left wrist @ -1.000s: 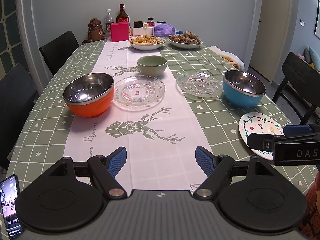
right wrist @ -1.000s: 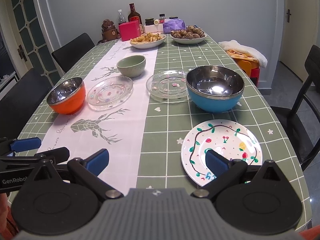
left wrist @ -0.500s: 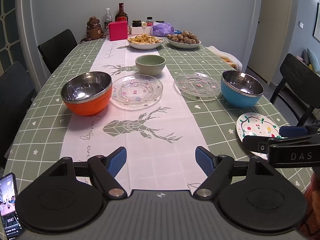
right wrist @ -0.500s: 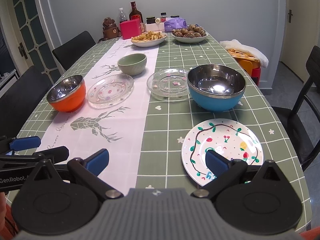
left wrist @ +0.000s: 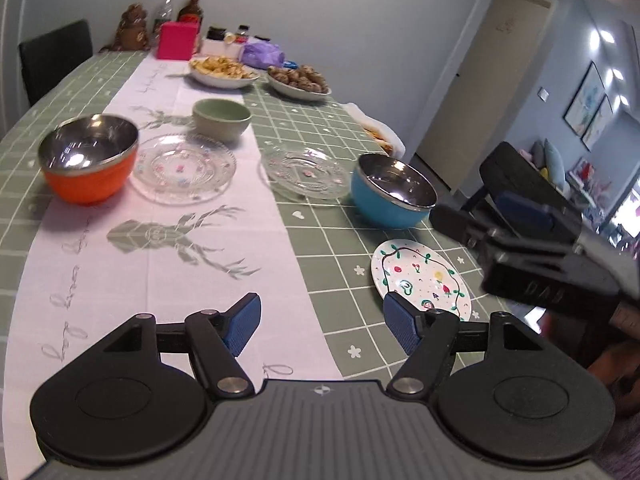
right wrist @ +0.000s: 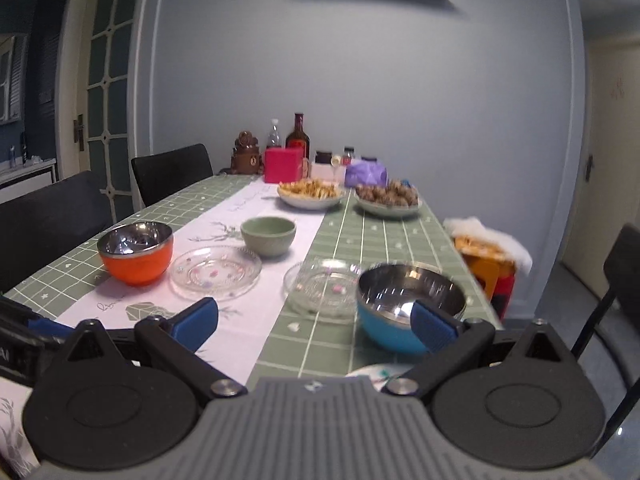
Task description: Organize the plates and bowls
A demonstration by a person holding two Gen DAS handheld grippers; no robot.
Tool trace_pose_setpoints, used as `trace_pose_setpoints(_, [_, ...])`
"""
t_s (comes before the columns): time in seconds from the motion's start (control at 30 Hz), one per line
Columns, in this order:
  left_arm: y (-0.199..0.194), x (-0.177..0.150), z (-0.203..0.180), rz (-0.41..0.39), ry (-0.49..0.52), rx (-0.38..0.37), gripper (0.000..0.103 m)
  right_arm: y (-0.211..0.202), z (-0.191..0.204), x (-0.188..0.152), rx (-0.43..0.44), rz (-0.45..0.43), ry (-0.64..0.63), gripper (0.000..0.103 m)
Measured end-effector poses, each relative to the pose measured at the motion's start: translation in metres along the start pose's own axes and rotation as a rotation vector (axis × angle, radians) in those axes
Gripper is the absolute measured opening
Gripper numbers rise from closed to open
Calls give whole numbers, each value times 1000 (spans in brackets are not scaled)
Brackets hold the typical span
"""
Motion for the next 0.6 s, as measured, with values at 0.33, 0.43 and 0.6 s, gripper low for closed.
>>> trace_pose_setpoints(0.33, [25, 31, -44, -81, 95, 78, 73, 36, -63, -13, 27, 188, -142, 100])
trace_pose_setpoints(0.43, [47, 32, -49, -45, 82, 101, 72, 58, -83, -37, 53, 325, -13, 95])
trace_pose_setpoints(0.6, [92, 15, -46, 104, 49, 174, 62, 77, -98, -76, 106, 527, 208, 83])
Point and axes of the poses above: each gripper's, at about its wrist camera, not at the fingertips, and y roughly the way its jaws point, z to its left, x to its top, the point moved 6 cm from there along y, roughly the way its jaws point, and after that the axes turned 14 degrees about -y, right-handed, at the moved point
